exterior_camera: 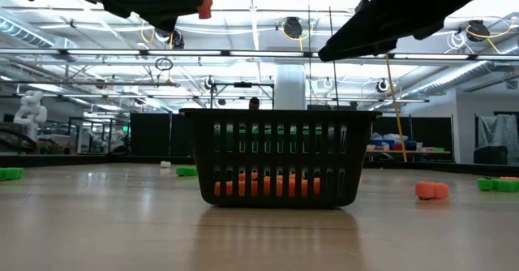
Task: Sort Halloween decoration
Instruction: Put the orange skeleton toy into the black bin
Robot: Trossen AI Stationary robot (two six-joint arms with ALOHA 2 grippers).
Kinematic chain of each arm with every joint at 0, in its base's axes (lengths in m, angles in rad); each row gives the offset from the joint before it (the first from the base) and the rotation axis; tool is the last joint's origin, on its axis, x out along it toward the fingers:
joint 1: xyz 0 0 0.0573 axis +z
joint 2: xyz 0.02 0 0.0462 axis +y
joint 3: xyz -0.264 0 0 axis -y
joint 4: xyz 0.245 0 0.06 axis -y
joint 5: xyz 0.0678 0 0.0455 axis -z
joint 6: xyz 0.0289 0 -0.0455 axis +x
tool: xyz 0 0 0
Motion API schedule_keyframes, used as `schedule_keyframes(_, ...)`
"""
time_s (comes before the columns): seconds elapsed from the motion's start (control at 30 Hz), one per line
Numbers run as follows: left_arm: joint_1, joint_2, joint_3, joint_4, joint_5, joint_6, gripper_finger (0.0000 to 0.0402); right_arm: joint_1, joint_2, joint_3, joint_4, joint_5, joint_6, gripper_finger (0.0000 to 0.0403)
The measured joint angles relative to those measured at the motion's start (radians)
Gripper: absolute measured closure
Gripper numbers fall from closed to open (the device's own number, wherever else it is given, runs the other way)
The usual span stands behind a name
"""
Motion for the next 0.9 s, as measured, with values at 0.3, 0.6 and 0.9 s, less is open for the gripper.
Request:
schedule_keyframes(0.3, 0.004, 0.065, 0.001, 0.098, 0.004, 0.0, 0.0386, 0.038, 0.0, 0.0, -0.003, 0.001, 0.028, 0.0261)
schedule_keyframes(0.6, 0.038, 0.229, 0.122, 0.051, 0.005, -0.028, 0.0386, 0.052, -0.002, 0.0, -0.095, -0.008, 0.06, 0.0261)
schedule_keyframes(0.9, 0.09, 0.418, 0.298, -0.064, 0.083, -0.079, 0.0386, 0.059, -0.11, -0.001, -0.365, -0.051, 0.312, 0.0261)
